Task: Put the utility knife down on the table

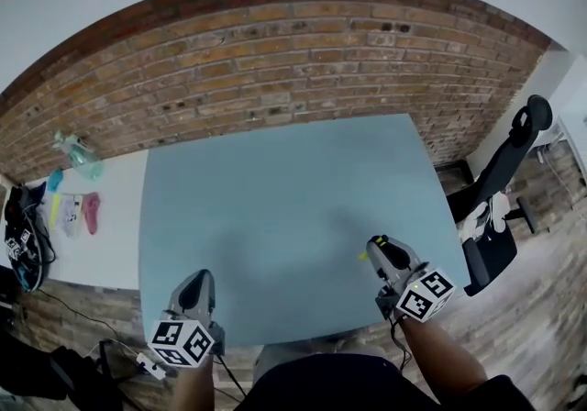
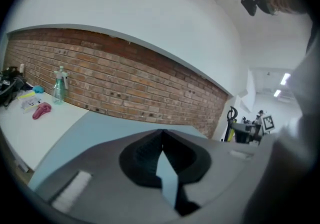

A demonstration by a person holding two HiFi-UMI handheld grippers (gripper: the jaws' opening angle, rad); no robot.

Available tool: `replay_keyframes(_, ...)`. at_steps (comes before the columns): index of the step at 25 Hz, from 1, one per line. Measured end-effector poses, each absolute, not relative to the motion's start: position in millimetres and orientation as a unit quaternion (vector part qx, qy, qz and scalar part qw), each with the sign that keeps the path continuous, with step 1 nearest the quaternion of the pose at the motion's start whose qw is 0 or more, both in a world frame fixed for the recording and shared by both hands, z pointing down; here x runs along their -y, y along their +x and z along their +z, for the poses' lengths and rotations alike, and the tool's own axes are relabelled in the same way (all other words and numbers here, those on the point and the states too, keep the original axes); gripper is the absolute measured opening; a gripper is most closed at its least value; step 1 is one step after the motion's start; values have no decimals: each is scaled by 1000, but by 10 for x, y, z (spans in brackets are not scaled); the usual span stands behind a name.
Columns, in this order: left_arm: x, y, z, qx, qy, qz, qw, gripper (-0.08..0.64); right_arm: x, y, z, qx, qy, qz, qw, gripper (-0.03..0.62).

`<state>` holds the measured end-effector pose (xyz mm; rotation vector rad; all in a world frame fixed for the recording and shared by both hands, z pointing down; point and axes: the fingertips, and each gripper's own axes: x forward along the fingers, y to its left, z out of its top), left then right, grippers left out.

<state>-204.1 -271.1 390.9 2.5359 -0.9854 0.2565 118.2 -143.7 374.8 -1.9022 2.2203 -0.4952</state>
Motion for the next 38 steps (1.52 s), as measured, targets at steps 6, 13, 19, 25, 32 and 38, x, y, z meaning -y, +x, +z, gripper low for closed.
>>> replay_keyframes(6,3177,-1902,4041,310,923,101,205,4,1756,1078,3822,-720,-668,-173,79,57)
replay_keyframes(13,3359,-1671,4062,265,936,111,202,3,1972,921,3742,-714,-675,-167,84,55)
replay_keyframes(19,3370,-1448,4072,266,937,116,195,3,1995,1052,3831,-721,-665,-174,90,57)
replay_keyframes(25,3359,-1346,4145,278,931,128,200,3,2085,1136,4035,-726,-653,-196,95,55)
replay_keyframes(32,3432,-1225,4177,297,925,127,199,3,2152,1216,4249,-732,-640,-216,91,55)
replay_keyframes(38,3428,-1177,4268,308,921,139,195,3,2234,1270,4510,-731,-634,-236,92,57)
